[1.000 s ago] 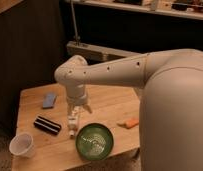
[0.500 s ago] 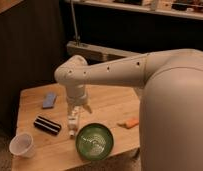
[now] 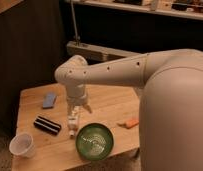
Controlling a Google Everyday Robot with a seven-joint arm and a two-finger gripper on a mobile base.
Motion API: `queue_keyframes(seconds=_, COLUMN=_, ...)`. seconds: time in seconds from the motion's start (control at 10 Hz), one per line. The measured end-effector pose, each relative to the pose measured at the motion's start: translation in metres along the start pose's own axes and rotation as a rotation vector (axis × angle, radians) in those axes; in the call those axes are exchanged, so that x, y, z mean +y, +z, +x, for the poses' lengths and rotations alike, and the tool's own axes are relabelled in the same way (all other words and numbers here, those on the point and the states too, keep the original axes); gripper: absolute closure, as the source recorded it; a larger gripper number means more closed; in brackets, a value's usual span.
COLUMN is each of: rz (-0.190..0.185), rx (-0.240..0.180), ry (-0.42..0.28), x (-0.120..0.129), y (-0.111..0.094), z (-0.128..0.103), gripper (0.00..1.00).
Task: Place the white sponge in the ceramic bowl
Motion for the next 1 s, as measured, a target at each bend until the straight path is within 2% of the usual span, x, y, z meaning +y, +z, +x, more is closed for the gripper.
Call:
queue_keyframes(seconds=0.2, rz=-0.011, rx=-0.007, ry=0.003, x=0.002, y=0.003, z=-0.026, gripper=0.35)
queue_keyframes(seconds=0.5, rz=-0.006, rx=-0.019, ry=0.006, x=0.011, y=0.004, z=-0.105, gripper=0.35)
queue_keyframes(seconds=0.6, rz=-0.008, rx=-0.02, ry=0.003, x=0.031, y=0.006, z=-0.139, gripper=0.35)
queue_keyframes(seconds=0.8, rz=-0.008, rx=-0.018, ry=0.006, x=0.054, y=0.01, z=-0.178, gripper=0.35)
queue_keyframes(seconds=0.9, rz=-0.011, rx=-0.018, ry=0.011, x=0.07, y=0.016, z=-0.208, gripper=0.35)
queue_keyframes(seconds=1.0, rz=-0.019, rx=-0.027, ry=0.01, x=0.079, y=0.019, z=-0.223, gripper=0.35)
